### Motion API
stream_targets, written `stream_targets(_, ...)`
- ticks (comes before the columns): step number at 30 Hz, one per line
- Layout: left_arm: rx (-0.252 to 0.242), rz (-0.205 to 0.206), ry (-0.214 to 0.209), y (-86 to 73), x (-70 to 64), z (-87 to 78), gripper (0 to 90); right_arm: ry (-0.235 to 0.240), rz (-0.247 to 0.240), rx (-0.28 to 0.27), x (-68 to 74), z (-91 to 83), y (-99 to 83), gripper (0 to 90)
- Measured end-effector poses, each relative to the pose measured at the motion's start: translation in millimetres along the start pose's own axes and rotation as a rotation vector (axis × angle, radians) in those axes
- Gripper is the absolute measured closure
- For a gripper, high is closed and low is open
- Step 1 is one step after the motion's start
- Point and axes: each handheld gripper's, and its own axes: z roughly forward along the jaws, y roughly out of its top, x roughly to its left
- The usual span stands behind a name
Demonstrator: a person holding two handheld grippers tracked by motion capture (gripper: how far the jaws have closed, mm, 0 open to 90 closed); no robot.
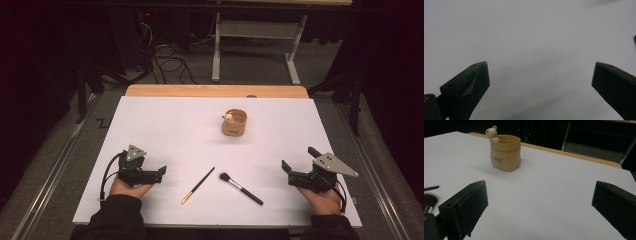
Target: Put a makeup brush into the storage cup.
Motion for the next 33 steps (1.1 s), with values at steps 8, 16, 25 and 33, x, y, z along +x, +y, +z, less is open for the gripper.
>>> stream_targets(8,0.032,0.005,0.006,-1.0,0.0,1.4,2.4,0.008,0.024,0.017,1.6,-2.6,3.3,3.0)
stream_targets(16,0.053,0.032,0.022,2.3,1.3,-0.9,2.8,0.038,0.04,0.021,6.1,-1.7,4.9,2.9)
stream_targets(25,0.168,0.046,0.006,12.7,-6.0,-0.7,1.5,0.048,-0.009,0.047,5.8,-5.3,9.6,1.7)
stream_targets(33,0.24,-0.05,-0.076,19.4,0.6,0.0,1.5,0.043,-0.022,0.064,-0.4,-4.9,4.8,1.5)
